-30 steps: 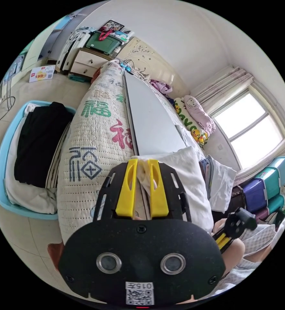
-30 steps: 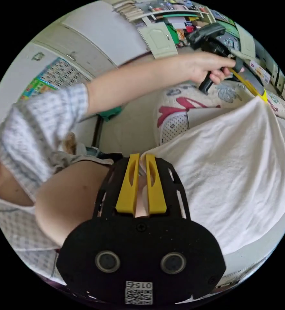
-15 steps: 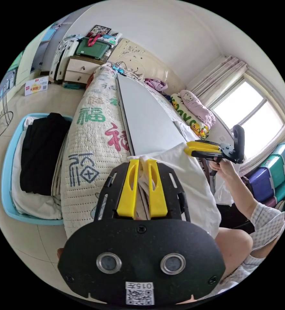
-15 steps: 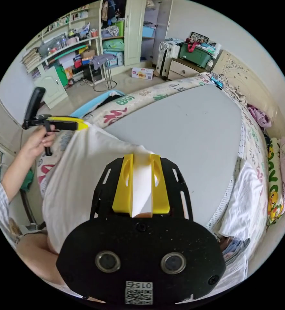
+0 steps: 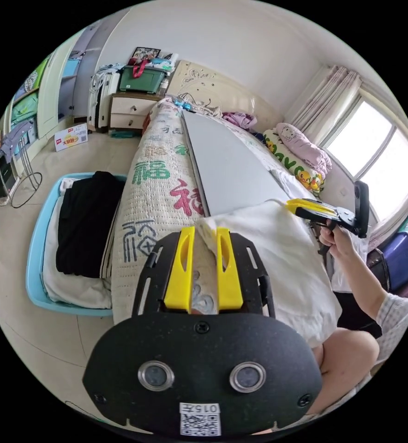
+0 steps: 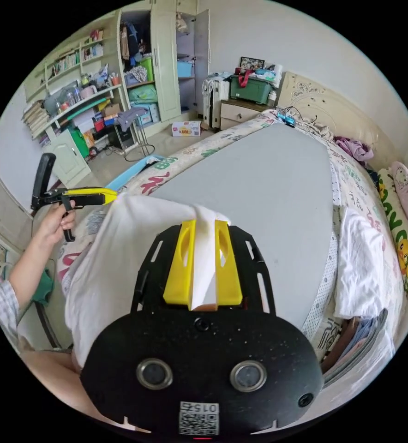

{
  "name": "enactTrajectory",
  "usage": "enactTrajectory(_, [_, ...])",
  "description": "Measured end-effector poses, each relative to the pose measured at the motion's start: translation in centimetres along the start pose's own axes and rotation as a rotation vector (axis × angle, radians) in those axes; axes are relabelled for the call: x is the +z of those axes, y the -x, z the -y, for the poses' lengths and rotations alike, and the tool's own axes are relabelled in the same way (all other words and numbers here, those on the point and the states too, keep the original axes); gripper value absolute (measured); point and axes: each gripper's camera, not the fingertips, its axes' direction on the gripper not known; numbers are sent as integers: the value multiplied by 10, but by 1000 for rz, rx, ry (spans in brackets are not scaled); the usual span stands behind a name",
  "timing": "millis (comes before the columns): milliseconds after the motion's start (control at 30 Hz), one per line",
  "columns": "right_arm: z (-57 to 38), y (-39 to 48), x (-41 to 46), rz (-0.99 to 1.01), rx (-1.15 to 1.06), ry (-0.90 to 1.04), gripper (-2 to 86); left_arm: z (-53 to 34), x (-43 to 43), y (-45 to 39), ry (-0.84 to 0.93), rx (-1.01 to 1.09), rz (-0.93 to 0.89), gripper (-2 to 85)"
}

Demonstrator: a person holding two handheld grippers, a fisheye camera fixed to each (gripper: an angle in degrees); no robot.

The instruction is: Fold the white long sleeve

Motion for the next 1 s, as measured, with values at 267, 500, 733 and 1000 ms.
enactTrajectory(267, [-165, 31, -111, 186, -51, -62, 85, -173, -93, -67, -156, -54, -242, 88])
enactTrajectory(500, [-230, 53, -125, 164, 11, -65, 91, -248, -79, -115, -135, -186, -315, 103])
enactTrajectory(733, [-237, 74, -104, 92, -30, 43, 35, -248, -71, -142, -104, -149, -157, 32])
enactTrajectory(1000, [-257, 71, -91, -18, 81, 64, -3, -264, -89, -142, -148, -188, -104, 9])
